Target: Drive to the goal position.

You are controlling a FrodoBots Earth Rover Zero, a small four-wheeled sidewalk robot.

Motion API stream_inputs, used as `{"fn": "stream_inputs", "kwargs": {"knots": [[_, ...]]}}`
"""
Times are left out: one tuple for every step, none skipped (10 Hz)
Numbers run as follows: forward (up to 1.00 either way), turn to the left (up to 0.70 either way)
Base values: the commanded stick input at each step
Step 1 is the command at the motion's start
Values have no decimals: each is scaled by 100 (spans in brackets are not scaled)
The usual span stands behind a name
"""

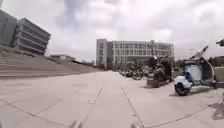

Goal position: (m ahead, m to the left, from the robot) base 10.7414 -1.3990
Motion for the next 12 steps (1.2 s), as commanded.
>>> {"fn": "stream_inputs", "kwargs": {"knots": [[70, 0], [70, 0], [70, 0], [70, 0], [70, 0], [70, 0], [70, 0], [70, 0], [69, 0], [69, 0], [69, 0], [69, 0]]}}
